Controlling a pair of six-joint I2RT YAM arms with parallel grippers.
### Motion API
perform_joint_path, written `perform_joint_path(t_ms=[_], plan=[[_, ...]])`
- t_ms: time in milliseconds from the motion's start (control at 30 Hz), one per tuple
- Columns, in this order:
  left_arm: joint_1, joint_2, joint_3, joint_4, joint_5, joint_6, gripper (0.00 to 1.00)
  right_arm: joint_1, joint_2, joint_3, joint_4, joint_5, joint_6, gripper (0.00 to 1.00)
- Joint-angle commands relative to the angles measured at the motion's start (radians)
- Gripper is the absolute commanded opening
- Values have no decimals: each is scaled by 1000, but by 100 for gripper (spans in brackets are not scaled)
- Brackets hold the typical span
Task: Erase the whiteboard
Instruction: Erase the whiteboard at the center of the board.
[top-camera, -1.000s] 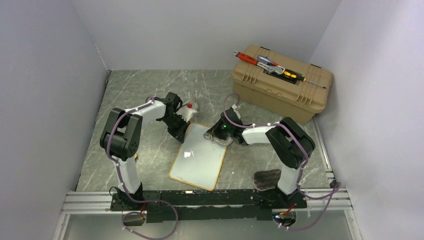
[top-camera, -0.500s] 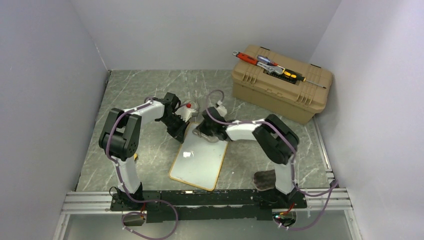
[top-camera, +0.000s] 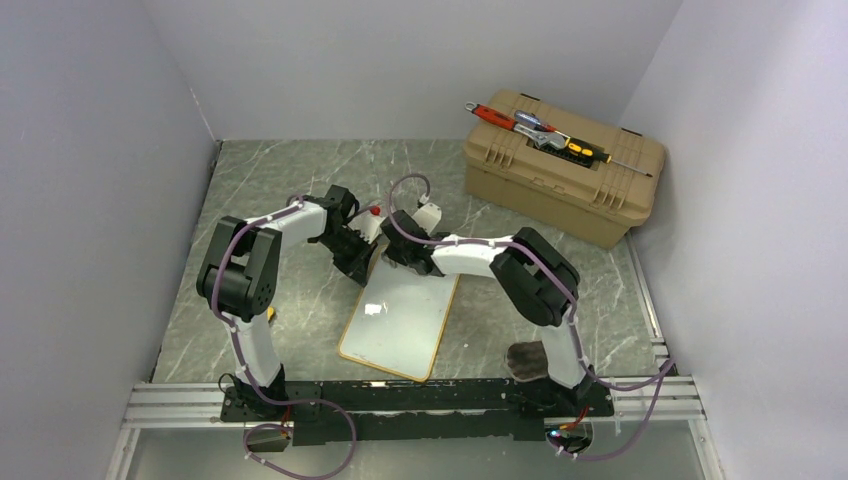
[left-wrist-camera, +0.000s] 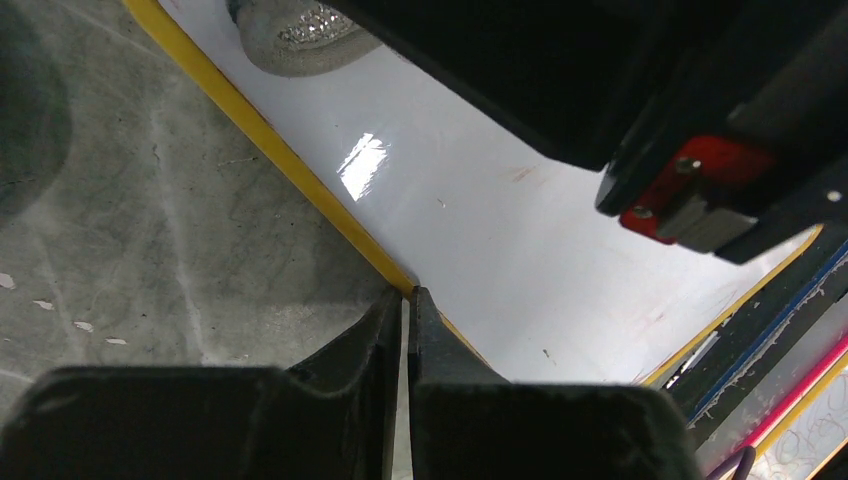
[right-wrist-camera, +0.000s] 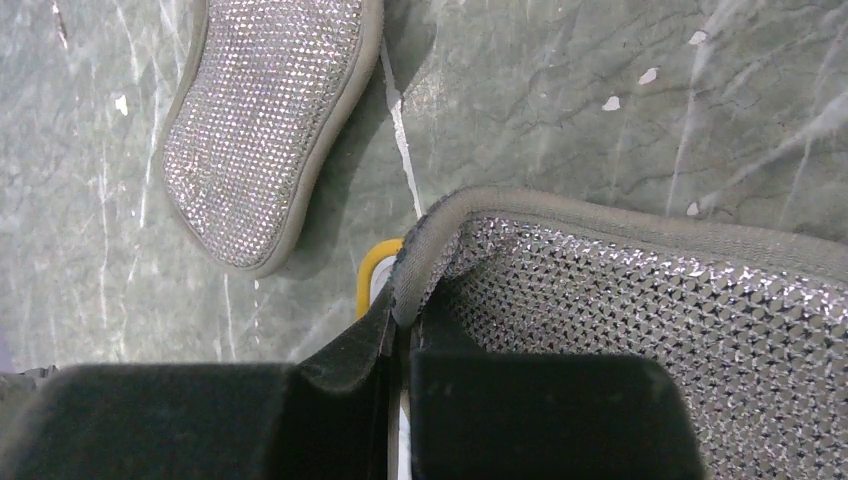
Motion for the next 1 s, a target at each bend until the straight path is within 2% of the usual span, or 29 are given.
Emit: perform_joint_path(t_ms=[0, 200, 300, 367, 433, 567, 633, 700, 800, 967], plan=[[-1, 60, -62, 47, -154, 74, 3, 20, 84, -75, -240, 23, -34, 0], [0, 57, -80, 60, -154, 73, 3, -32, -112, -447, -119, 31, 49, 0], [2, 59, -84, 61, -154, 73, 3, -47, -166, -570, -73, 6, 64, 0], [2, 57, -85, 61, -153, 73, 3, -42, -171, -600, -11, -41, 51, 0], [2, 57, -81, 60, -152, 71, 3, -14, -139, -584, 87, -154, 17, 0], [2, 63, -76, 57, -150, 65, 3, 59, -18, -406, 205, -371, -79, 0], [2, 64, -75, 54, -153, 66, 3, 88, 0, -349, 164, -397, -107, 0], [2, 62, -72, 51, -154, 66, 3, 97, -40, -404, 169, -389, -95, 0], [2, 58, -69, 48, -152, 66, 3, 76, -142, -573, 171, -365, -61, 0], [2, 57, -73, 51, -152, 66, 3, -74, -312, -799, 127, -312, -94, 0]])
